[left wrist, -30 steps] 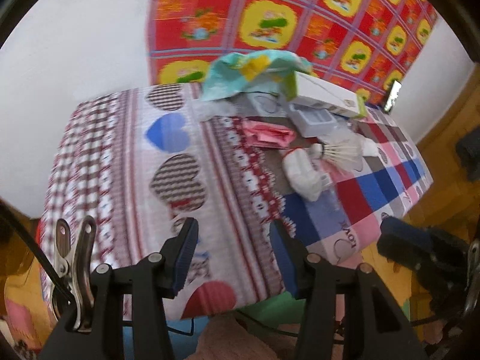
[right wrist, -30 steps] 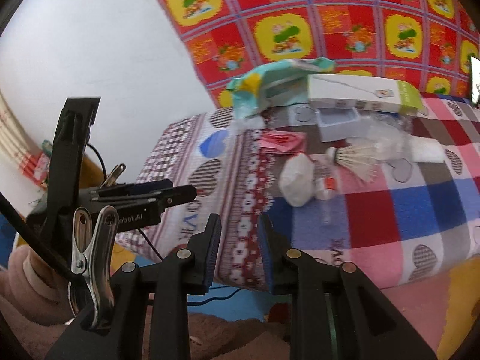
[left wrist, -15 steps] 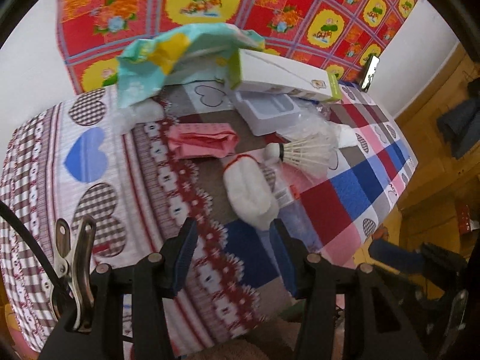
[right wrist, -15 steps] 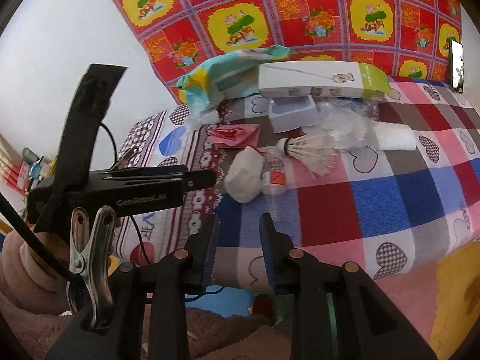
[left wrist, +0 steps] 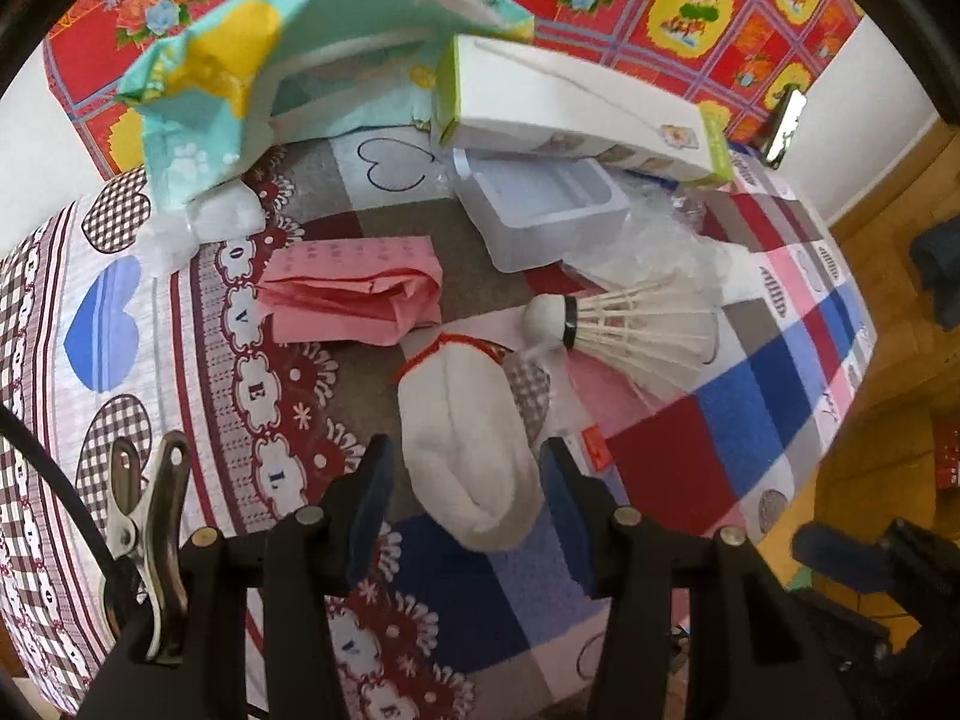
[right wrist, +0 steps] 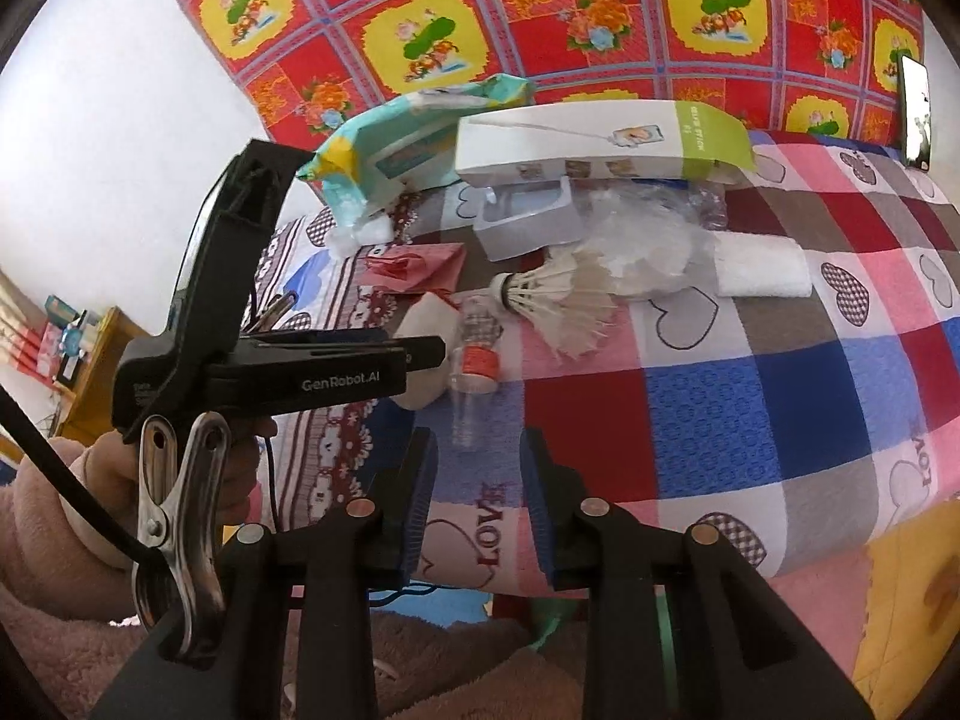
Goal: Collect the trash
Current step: 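Grasp the white red-cuffed glove with the left tool while the right tool grasps the clear bottle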
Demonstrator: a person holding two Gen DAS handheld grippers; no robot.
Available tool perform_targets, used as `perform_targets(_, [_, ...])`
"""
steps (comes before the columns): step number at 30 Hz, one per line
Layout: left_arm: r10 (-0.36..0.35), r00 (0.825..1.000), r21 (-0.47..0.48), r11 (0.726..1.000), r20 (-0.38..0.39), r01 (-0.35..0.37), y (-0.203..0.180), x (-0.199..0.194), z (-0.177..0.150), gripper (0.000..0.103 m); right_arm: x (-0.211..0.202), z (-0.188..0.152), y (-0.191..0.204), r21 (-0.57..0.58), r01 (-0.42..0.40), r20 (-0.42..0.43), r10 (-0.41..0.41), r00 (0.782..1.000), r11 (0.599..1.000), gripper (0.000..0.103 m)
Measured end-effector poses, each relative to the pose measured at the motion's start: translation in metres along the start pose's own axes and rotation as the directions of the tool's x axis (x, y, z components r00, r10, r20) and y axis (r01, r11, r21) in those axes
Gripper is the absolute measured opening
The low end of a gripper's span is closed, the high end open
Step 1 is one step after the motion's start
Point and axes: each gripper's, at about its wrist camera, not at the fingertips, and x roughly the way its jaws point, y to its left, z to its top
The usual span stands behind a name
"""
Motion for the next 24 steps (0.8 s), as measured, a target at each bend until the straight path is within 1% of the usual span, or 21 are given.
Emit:
perform_targets(5, [0.029,0.999,-0.001,1.0,-0.016,-0.029,-0.003,0.013,0.0,0.052,0.001,0.002,-0.009,0.009,-0.003,-0.006,0.003,1.0,1.0,0.03])
perform_targets(8, [0.034,0.999,0.002,0.999,-0.025,-0.034,-0.004,0.018,-0.001,0.051,0.002,0.002,-0.012,0.009,-0.005,-0.011,0.005,1.0,1.0,0.03])
perform_targets(10, [0.034,0.999,-0.014,0.999,-0.034,-0.034,-0.004,0.022,-0.003,0.052,0.003,0.001,-0.013,0.01,-0.006,-0.013,0.006,1.0,1.0,0.03])
perform_targets(13, [0.04,0.999,-0.014,0.999,-0.025,-0.04,-0.006,0.022,-0.004,0.052,0.005,0.0,-0.012,0.01,-0.005,-0.019,0.005,1.0,1.0,0.03])
perform_targets(14, [0.04,0.999,-0.01,0.999,-0.022,-0.04,-0.006,0.022,-0.004,0.05,0.006,0.0,-0.012,0.011,-0.005,-0.02,0.005,1.0,1.0,0.03])
perform_targets(15, [0.035,0.999,-0.004,0.999,-0.019,-0.035,-0.007,0.022,-0.005,0.045,0.006,0.0,-0.011,0.01,-0.005,-0.022,0.005,1.0,1.0,0.03])
perform_targets(18, [0.03,1.0,0.0,1.0,-0.008,-0.03,-0.01,0.02,-0.005,0.036,0.009,0.001,-0.008,0.004,-0.005,-0.025,0.006,1.0,1.0,0.03])
perform_targets(24, [0.039,0.999,-0.017,0.999,0.03,-0.039,-0.002,0.004,-0.009,0.03,0.019,0.005,0.0,-0.005,0.0,-0.04,0.0,0.999,1.0,0.03])
